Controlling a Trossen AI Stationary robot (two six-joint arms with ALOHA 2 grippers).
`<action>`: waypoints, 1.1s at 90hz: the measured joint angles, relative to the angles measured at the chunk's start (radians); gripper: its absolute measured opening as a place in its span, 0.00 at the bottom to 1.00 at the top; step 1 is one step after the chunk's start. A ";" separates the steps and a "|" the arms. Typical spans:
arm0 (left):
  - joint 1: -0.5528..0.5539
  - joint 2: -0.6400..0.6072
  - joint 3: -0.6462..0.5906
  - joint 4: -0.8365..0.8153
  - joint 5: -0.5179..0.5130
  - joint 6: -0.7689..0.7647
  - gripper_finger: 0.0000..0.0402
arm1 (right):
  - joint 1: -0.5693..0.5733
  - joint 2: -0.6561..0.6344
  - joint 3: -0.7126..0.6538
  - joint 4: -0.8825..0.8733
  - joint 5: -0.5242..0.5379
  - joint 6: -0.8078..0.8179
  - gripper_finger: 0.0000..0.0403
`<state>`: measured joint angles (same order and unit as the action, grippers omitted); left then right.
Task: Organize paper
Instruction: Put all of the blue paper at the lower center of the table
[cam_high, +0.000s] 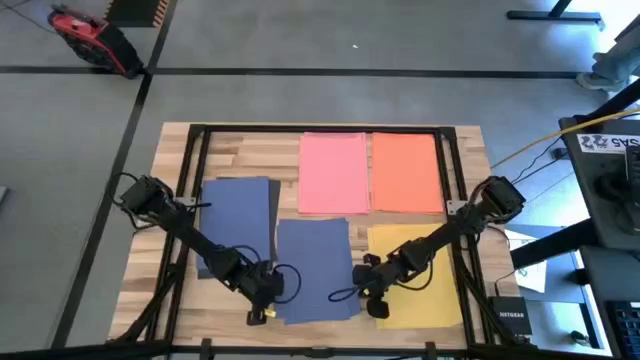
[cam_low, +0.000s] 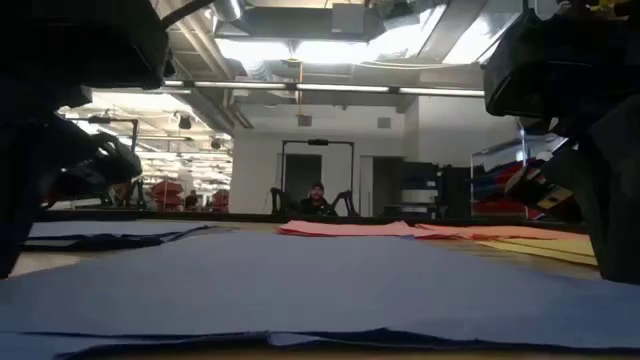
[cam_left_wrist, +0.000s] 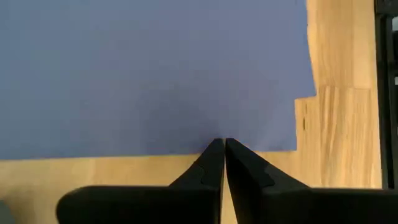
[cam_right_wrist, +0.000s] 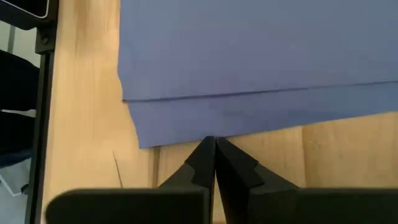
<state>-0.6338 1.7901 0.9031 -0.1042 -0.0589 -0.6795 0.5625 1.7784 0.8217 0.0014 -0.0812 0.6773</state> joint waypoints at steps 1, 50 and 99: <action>0.000 0.004 0.001 0.004 0.000 -0.001 0.00 | 0.000 0.000 0.000 0.001 -0.001 0.000 0.00; 0.000 0.028 0.041 0.010 0.003 -0.005 0.00 | 0.000 0.000 0.000 0.006 -0.044 0.000 0.00; 0.012 0.028 0.041 0.012 -0.014 -0.005 0.00 | 0.000 0.000 0.000 0.024 -0.068 -0.024 0.00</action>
<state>-0.6216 1.8179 0.9443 -0.0925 -0.0730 -0.6849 0.5625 1.7786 0.8215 0.0250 -0.1493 0.6533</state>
